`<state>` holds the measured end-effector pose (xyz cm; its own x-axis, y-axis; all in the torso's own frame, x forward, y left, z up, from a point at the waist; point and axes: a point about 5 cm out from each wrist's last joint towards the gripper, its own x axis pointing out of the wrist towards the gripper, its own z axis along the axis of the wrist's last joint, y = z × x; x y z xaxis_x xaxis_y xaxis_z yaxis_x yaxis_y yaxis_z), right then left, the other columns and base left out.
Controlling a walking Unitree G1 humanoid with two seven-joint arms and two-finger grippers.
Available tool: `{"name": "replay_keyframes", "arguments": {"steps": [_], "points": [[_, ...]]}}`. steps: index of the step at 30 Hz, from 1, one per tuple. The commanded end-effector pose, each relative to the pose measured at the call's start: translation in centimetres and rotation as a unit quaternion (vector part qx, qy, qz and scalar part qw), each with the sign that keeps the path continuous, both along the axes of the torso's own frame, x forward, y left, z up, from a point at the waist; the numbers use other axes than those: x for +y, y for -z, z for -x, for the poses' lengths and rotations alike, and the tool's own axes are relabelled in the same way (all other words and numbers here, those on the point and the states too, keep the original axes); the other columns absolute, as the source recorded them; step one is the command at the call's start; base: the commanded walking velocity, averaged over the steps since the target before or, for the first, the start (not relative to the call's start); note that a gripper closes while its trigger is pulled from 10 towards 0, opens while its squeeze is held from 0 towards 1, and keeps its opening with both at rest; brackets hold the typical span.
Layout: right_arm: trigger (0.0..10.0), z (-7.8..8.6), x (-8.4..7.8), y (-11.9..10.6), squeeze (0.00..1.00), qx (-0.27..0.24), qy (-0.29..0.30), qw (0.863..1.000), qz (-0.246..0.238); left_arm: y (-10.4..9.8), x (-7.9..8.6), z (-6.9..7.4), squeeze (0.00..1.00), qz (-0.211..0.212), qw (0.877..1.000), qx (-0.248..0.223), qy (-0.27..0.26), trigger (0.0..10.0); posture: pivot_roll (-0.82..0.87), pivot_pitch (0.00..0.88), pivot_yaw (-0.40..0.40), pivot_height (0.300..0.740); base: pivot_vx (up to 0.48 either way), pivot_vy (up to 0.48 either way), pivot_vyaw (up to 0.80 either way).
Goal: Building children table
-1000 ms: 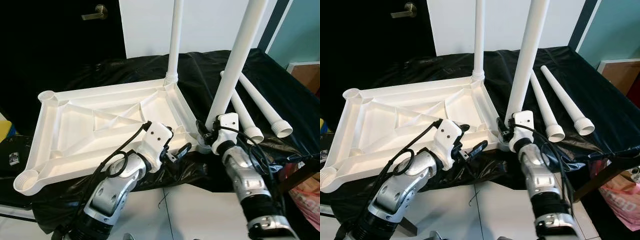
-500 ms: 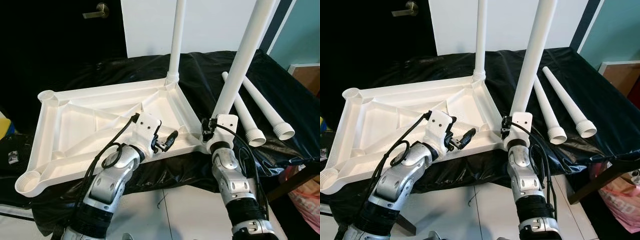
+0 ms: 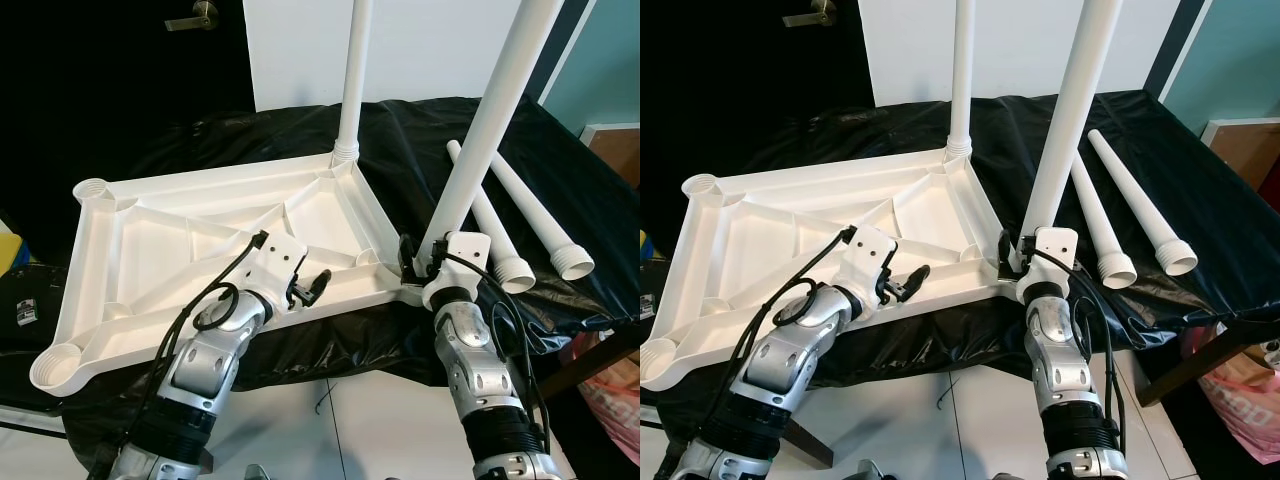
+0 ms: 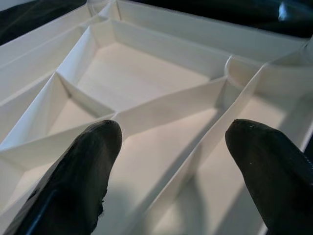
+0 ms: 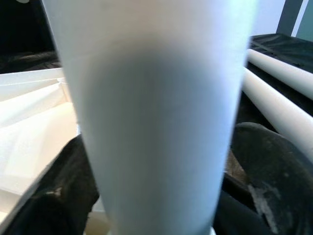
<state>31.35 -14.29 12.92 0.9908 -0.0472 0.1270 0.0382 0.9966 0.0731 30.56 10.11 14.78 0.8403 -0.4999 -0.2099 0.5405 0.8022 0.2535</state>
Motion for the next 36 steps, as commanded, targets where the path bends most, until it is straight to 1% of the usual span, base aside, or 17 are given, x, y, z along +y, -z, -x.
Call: {"name": "replay_keyframes", "arguments": {"steps": [1, 2, 3, 4, 5, 7, 8, 11, 16, 19, 22, 25, 26, 27, 28, 29, 36], "points": [[10.0, 0.2, -0.4, 0.1, 1.0, -0.002, 0.004, 1.0, 0.0, 0.4, 0.1, -0.3, 0.0, -0.022, 1.0, -0.001, -0.022, 10.0, -0.01, 0.049, -0.034, 0.74, 0.0, 0.0, 0.0], [10.0, 0.3, -0.6, 0.2, 1.0, -0.001, 0.006, 1.0, 0.002, 0.7, 0.2, -0.3, 0.0, -0.035, 0.999, 0.007, -0.021, 10.0, -0.01, 0.049, -0.034, 0.74, 0.0, 0.0, 0.0], [10.0, 0.3, -0.6, 0.2, 1.0, -0.001, 0.006, 1.0, 0.002, 0.7, 0.2, -0.3, 0.0, -0.035, 0.999, 0.007, -0.021, 10.0, -0.01, 0.049, -0.034, 0.74, 0.0, 0.0, 0.0], [10.0, 0.3, -0.7, 0.2, 0.0, 0.001, 0.006, 1.0, 0.002, 1.0, 0.3, -0.3, 0.0, -0.05, 0.998, 0.015, -0.02, 10.0, -0.01, 0.053, -0.028, 0.74, 0.0, 0.0, 0.0], [10.0, 0.3, -0.7, 0.2, 0.0, 0.001, 0.006, 1.0, 0.002, 1.0, 0.3, -0.3, 0.0, -0.05, 0.998, 0.015, -0.02, 10.0, -0.01, 0.053, -0.028, 0.74, 0.0, 0.0, 0.0], [10.0, 0.3, -0.9, 0.3, 0.0, 0.005, 0.012, 1.0, 0.006, 1.9, 0.6, -0.5, 0.0, -0.071, 0.996, 0.048, -0.023, 10.0, -0.02, 0.06, -0.015, 0.74, 0.0, 0.0, 0.0], [10.0, 0.3, -0.9, 0.3, 0.0, 0.005, 0.012, 1.0, 0.006, 1.9, 0.6, -0.5, 0.0, -0.071, 0.996, 0.048, -0.023, 10.0, -0.02, 0.06, -0.015, 0.74, 0.0, 0.0, 0.0], [10.0, 0.1, -1.1, 0.0, 0.0, 0.0, 0.021, 1.0, 0.006, 2.5, 0.8, -0.9, 0.0, -0.08, 0.993, 0.081, -0.032, 10.0, -0.03, 0.063, -0.005, 0.74, 0.0, 0.0, 0.0], [10.0, 0.0, -1.1, -0.3, 0.0, -0.005, 0.022, 1.0, 0.0, 2.7, 0.9, -1.3, 0.0, -0.096, 0.991, 0.089, -0.041, 10.0, -0.03, 0.063, -0.002, 0.74, 0.0, 0.0, 0.0], [10.0, 0.0, -0.9, -0.4, 0.0, -0.007, 0.021, 1.0, 0.0, 2.9, 1.1, -1.8, 0.0, -0.092, 0.989, 0.096, -0.059, 10.0, -0.04, 0.063, 0.005, 0.74, 0.0, 0.0, 0.0], [10.0, 0.0, -0.6, -0.6, 0.0, -0.012, 0.019, 1.0, 0.004, 3.2, 1.5, -3.2, 0.0, -0.074, 0.984, 0.125, -0.102, 10.0, -0.05, 0.064, 0.015, 0.74, 0.0, 0.0, 0.0], [10.0, 0.0, -0.6, -0.6, 0.0, -0.013, 0.019, 1.0, 0.004, 3.2, 1.5, -3.4, 0.0, -0.069, 0.983, 0.131, -0.106, 10.0, -0.05, 0.064, 0.015, 0.74, 0.0, 0.0, 0.0], [10.0, 0.0, -0.7, -0.6, 0.0, -0.013, 0.021, 1.0, 0.004, 2.9, 1.3, -3.7, 0.0, -0.054, 0.984, 0.134, -0.102, 5.7, -0.05, 0.064, 0.018, 0.74, 0.0, 0.0, 0.0], [10.0, 0.0, -0.8, -0.6, 0.0, -0.014, 0.024, 1.0, 0.004, 2.7, 1.1, -4.0, 0.0, -0.048, 0.985, 0.131, -0.096, 2.3, -0.05, 0.066, 0.022, 0.74, 0.0, 0.0, 0.0], [10.0, 0.0, -0.8, -0.6, 0.0, -0.014, 0.024, 1.0, 0.004, 2.7, 1.1, -4.0, 0.0, -0.048, 0.985, 0.131, -0.096, 2.3, -0.05, 0.066, 0.022, 0.74, 0.0, 0.0, 0.0], [10.0, 0.0, -1.0, -0.6, 0.0, -0.014, 0.03, 0.999, 0.004, 1.9, 0.6, -4.6, 0.0, -0.045, 0.988, 0.121, -0.083, 0.0, -0.05, 0.066, 0.024, 0.74, 0.0, 0.0, 0.0], [10.0, 0.0, -1.2, -0.8, 0.0, -0.017, 0.038, 0.999, 0.001, 1.1, 0.0, -5.1, 0.0, -0.044, 0.991, 0.11, -0.07, 0.0, -0.06, 0.063, 0.033, 0.74, 0.0, 0.0, 0.0]]}}
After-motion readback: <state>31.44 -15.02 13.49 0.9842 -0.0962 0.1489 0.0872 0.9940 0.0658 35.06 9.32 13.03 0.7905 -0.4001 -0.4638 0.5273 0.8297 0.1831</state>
